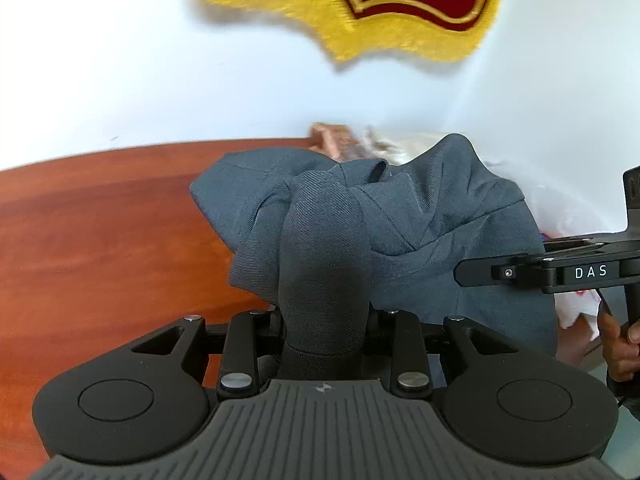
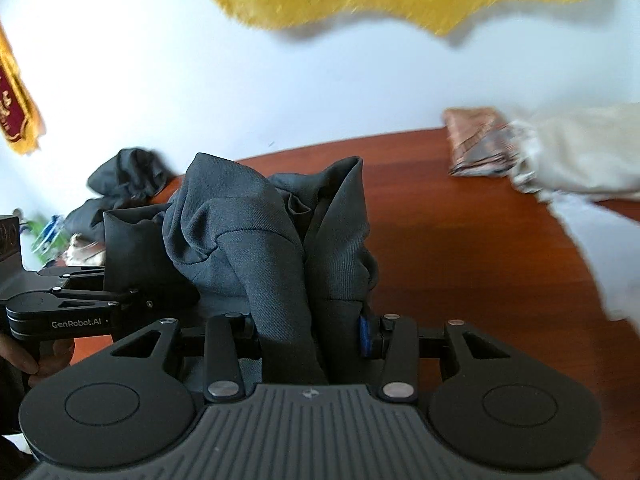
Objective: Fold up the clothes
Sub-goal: 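Lift the folded jacket with both tools and carry it toward the cream clothes pile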
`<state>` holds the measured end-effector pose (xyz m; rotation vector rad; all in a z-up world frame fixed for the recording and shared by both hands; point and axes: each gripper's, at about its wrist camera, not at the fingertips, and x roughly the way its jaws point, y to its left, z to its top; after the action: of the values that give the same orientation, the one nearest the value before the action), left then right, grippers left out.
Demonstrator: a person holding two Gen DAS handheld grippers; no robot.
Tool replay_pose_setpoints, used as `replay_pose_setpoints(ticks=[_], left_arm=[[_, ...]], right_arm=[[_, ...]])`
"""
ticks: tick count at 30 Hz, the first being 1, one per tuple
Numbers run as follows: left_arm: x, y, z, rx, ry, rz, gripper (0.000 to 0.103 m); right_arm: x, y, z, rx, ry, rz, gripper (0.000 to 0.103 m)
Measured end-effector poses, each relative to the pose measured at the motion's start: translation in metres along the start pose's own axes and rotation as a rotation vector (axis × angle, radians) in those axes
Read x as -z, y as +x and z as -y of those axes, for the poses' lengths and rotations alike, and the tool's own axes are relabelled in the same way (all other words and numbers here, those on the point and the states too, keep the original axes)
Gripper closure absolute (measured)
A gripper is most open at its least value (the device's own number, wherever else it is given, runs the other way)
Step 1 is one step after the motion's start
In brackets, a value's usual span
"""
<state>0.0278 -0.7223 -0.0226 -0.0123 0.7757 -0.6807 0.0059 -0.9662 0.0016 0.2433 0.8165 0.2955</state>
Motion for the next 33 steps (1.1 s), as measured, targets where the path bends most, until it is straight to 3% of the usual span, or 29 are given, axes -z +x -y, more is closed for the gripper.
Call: replay_pose_setpoints(ticks=[11,23,27,33], left_arm=[[-0.077,0.083,0.081,0.048,0.071,0.049,0.071],[-0.154,0.189,0.194,0.009,0.013,0.103,0.071],[-0.163,0.215,0.229,0.033,0.020,0.086,0.071],[-0.162,0.273,0.268,0.063,0.012,-0.024,0.071]], right_arm=[[-0.056,-0.054,0.101,0.069,-0.022,0.063,0.057],[-0.161,-0.095,0.272,0.072,-0.133,0.037,0.057],[-0.178,-0.108,0.325,0.104,-0.124,0.018,0.056],[-0.169,-0.095,0.390,0.172,-0.061,-0.058,0.055]])
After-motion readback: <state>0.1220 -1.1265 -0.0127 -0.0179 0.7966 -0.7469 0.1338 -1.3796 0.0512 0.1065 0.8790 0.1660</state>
